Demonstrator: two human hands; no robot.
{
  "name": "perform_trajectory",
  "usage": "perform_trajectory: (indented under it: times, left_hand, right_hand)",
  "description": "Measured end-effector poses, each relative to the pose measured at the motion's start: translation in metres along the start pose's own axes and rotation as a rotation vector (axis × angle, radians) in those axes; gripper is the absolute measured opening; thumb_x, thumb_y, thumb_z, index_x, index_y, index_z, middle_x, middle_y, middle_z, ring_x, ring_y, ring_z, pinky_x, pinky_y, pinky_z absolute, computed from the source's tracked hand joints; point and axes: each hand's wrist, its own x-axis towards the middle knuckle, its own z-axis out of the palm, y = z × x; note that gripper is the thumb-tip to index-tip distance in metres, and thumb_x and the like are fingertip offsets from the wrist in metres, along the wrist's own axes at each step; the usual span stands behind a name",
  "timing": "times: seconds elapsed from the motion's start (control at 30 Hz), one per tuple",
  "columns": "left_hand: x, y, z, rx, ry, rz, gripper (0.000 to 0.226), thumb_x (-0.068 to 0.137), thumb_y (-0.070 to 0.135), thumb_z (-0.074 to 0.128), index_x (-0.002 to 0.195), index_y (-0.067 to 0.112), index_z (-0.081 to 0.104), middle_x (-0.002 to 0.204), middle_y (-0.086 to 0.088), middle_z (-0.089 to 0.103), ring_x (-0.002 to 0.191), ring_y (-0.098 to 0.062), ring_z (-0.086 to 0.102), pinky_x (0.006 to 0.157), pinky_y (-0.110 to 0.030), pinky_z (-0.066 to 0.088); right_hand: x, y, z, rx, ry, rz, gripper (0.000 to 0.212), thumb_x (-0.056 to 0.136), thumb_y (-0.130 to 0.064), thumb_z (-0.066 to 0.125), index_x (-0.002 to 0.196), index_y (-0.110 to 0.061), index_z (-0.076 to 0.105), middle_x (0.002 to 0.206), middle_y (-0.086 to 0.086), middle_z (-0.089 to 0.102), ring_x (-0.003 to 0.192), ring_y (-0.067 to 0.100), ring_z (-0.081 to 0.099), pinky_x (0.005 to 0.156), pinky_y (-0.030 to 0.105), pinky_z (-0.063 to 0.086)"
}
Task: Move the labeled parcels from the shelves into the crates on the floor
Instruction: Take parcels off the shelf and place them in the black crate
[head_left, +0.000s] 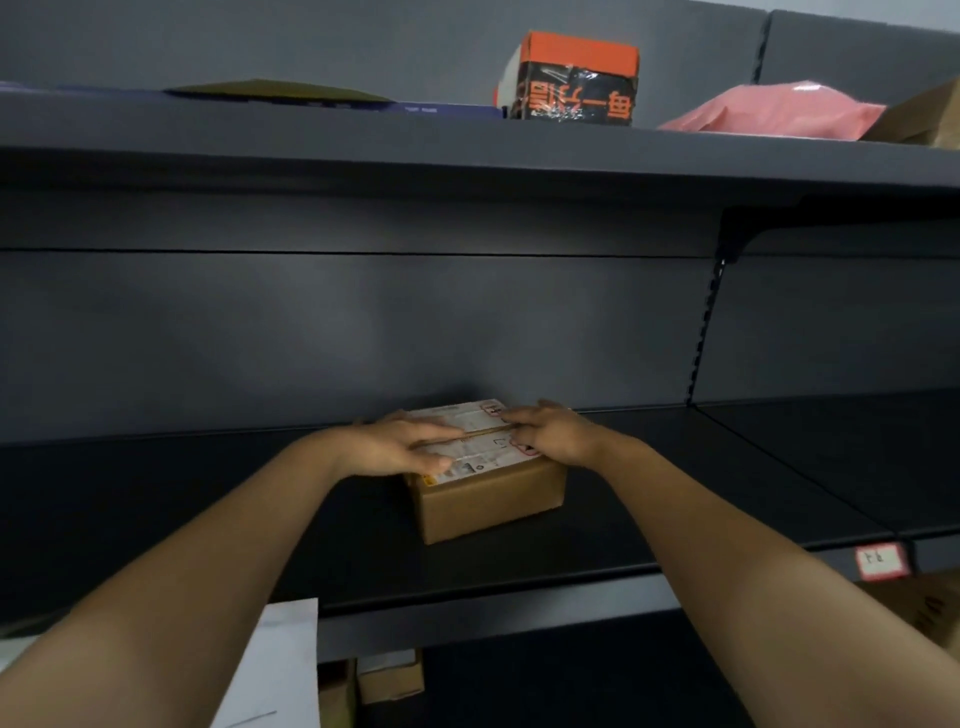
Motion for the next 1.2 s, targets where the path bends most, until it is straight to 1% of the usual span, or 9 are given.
perform_trajectory:
  times: [0.17,0.3,0.53,0.67,0.77,0.83,0.93,1.07,1.2]
  left_hand:
    - [0.008,-0.028,-0.002,0.206,0.415,-0.269,0.041,0.098,0.044,0.038,0.139,0.041,0.037,0.144,0.000,0.044,0.130,-0.024,0.040,0.107,-0.042,0.031]
    - [0.007,-0.030,0.014,0.042,0.637,-0.336,0.034,0.098,0.038,0.036,0.130,0.036,0.050,0.138,-0.002,0.048,0.125,-0.028,0.043,0.102,-0.046,0.036]
    - [-0.018,-0.015,0.031,-0.347,0.494,-0.413,0.074,0.084,0.064,0.050,0.147,0.035,0.023,0.155,-0.005,0.018,0.138,-0.032,0.026,0.111,-0.046,0.028]
    - [-0.030,0.007,0.040,-0.619,0.384,-0.433,0.078,0.085,0.051,0.059,0.148,0.030,0.017,0.150,-0.006,0.031,0.129,-0.030,0.039,0.092,-0.042,0.042]
    - [-0.030,0.014,0.043,-0.736,0.490,-0.473,0.077,0.088,0.040,0.060,0.149,0.028,0.015,0.144,-0.009,0.041,0.117,-0.030,0.050,0.082,-0.038,0.048]
    - [-0.028,0.019,0.047,-0.771,0.606,-0.529,0.071,0.090,0.035,0.059,0.148,0.024,0.019,0.139,-0.009,0.047,0.116,-0.029,0.051,0.084,-0.038,0.049]
    - [-0.026,0.030,0.055,-0.859,0.680,-0.608,0.055,0.091,0.035,0.057,0.138,0.012,0.040,0.135,-0.010,0.052,0.118,-0.027,0.050,0.089,-0.034,0.042]
    - [-0.029,0.050,0.065,-0.987,0.639,-0.601,0.053,0.092,0.035,0.056,0.136,0.007,0.044,0.132,-0.010,0.055,0.109,-0.022,0.053,0.085,-0.027,0.036]
    - [-0.028,0.059,0.071,-1.187,0.754,-0.448,0.047,0.093,0.021,0.056,0.137,0.015,0.040,0.127,-0.010,0.059,0.103,-0.023,0.061,0.083,-0.034,0.048]
  right_hand:
    - [-0.002,-0.023,-0.003,-0.206,0.145,-0.129,0.035,0.102,-0.029,0.037,0.127,-0.026,0.061,0.142,0.006,0.051,0.133,0.022,0.042,0.117,0.041,0.018]
    - [0.000,-0.018,-0.002,0.177,0.274,-0.138,0.025,0.094,-0.011,0.050,0.102,-0.021,0.071,0.108,0.003,0.071,0.109,0.020,0.062,0.100,0.034,0.045]
    - [0.037,-0.017,0.014,0.052,0.113,-0.025,0.056,0.098,-0.033,0.049,0.149,-0.017,0.032,0.151,0.010,0.039,0.134,0.028,0.041,0.108,0.037,0.035]
    - [0.036,-0.015,0.020,-0.019,0.184,-0.126,0.037,0.095,-0.036,0.052,0.129,-0.022,0.057,0.133,0.006,0.057,0.118,0.025,0.054,0.096,0.039,0.047]
    - [0.032,-0.005,0.016,-0.025,0.280,-0.210,0.017,0.092,-0.033,0.058,0.107,-0.027,0.065,0.119,0.000,0.063,0.106,0.021,0.059,0.082,0.039,0.052]
    - [0.033,0.002,0.014,0.116,0.262,-0.175,0.025,0.087,-0.034,0.067,0.110,-0.028,0.060,0.126,0.001,0.058,0.110,0.022,0.056,0.086,0.040,0.051]
    - [0.031,0.007,0.012,0.485,0.131,0.061,0.069,0.083,-0.038,0.072,0.141,-0.015,0.040,0.144,0.012,0.040,0.125,0.030,0.046,0.098,0.040,0.043]
    - [0.018,0.008,0.016,0.598,-0.067,0.146,0.060,0.094,-0.043,0.055,0.142,-0.010,0.041,0.140,0.011,0.048,0.122,0.027,0.048,0.089,0.032,0.039]
    - [-0.002,0.018,0.014,0.880,-0.064,0.071,0.042,0.098,-0.031,0.053,0.138,-0.020,0.047,0.132,0.004,0.057,0.117,0.023,0.053,0.090,0.033,0.040]
